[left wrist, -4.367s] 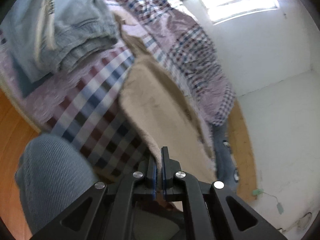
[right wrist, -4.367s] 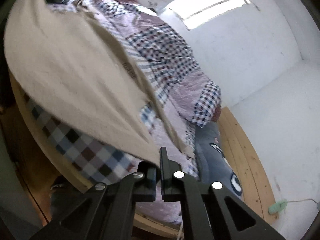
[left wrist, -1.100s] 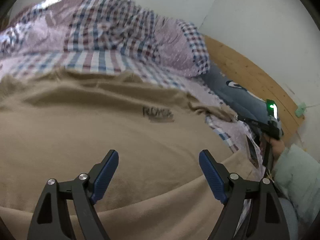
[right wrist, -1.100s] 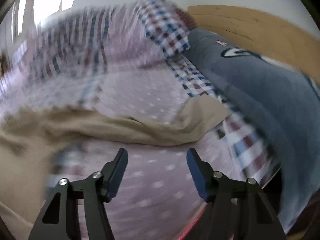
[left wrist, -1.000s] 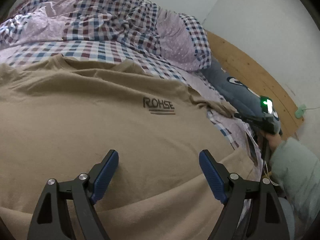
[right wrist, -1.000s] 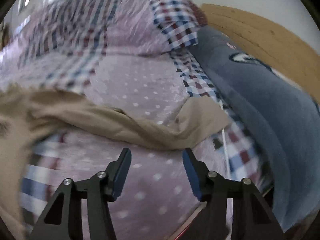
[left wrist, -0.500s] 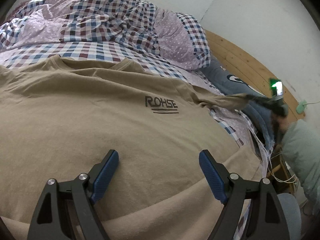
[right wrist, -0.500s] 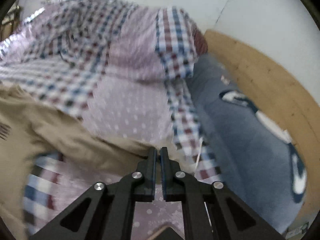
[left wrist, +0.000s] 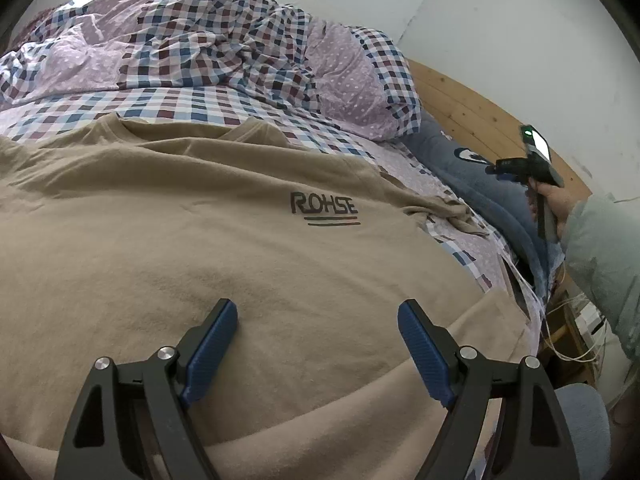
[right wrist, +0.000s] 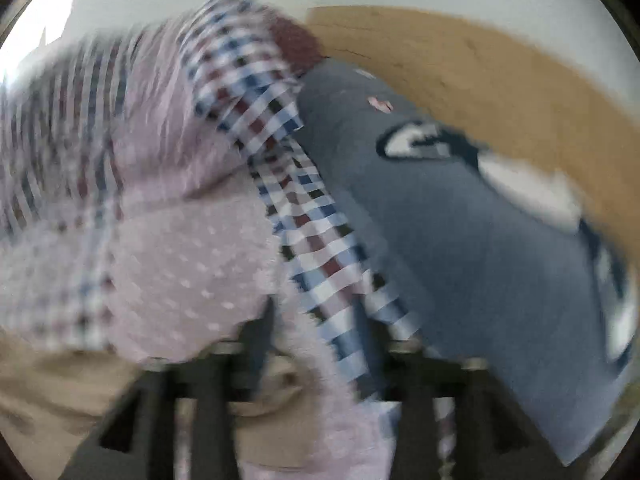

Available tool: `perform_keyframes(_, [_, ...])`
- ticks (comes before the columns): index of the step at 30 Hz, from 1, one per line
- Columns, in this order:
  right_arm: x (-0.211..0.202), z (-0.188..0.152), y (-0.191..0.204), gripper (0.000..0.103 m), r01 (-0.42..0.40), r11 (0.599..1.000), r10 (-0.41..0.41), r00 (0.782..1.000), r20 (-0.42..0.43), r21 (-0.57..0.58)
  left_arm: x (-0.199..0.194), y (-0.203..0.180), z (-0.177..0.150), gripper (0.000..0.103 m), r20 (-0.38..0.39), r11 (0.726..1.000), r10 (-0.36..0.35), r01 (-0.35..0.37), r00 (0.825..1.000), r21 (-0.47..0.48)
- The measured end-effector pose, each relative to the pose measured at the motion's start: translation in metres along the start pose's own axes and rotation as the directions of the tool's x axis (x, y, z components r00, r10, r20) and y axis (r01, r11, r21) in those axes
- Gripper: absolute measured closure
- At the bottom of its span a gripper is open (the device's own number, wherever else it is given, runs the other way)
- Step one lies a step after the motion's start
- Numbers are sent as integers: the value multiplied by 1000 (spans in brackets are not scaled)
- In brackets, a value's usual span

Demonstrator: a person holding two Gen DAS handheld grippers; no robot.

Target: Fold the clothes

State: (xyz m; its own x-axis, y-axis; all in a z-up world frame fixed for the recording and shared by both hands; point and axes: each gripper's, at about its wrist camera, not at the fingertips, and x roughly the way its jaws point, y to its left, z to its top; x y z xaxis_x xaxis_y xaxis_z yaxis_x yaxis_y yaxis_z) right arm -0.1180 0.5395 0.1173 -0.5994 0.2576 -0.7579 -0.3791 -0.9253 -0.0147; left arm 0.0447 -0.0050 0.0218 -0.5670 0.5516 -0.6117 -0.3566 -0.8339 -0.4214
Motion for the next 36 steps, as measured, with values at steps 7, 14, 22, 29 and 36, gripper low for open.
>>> perform_keyframes(7, [26,-74,-50,46,-142,962,184,969,-166,234,0,0,-1,17,4,1000,2,-2,1000,5])
perform_keyframes(14, [40,-92,-43,53,-187,946,241,952,-189,265,1,-2,-1,17,6,1000,8,-8,1000,12])
perform_keyframes(22, [10,-61,-21,101,-22,999,14,985,-170,-43,0,0,-1,17,2,1000,-1,1,1000,4])
perform_keyframes(29, [-70,0,-72,101,110,994,-110,994,-29,4,0,2,1,17,-5,1000,-10,10,1000,-12])
perform_keyframes(36, [-133,31,-44,101,89,995,-85,994,67,-54,0,0,2,17,-10,1000,0,0,1000,-7])
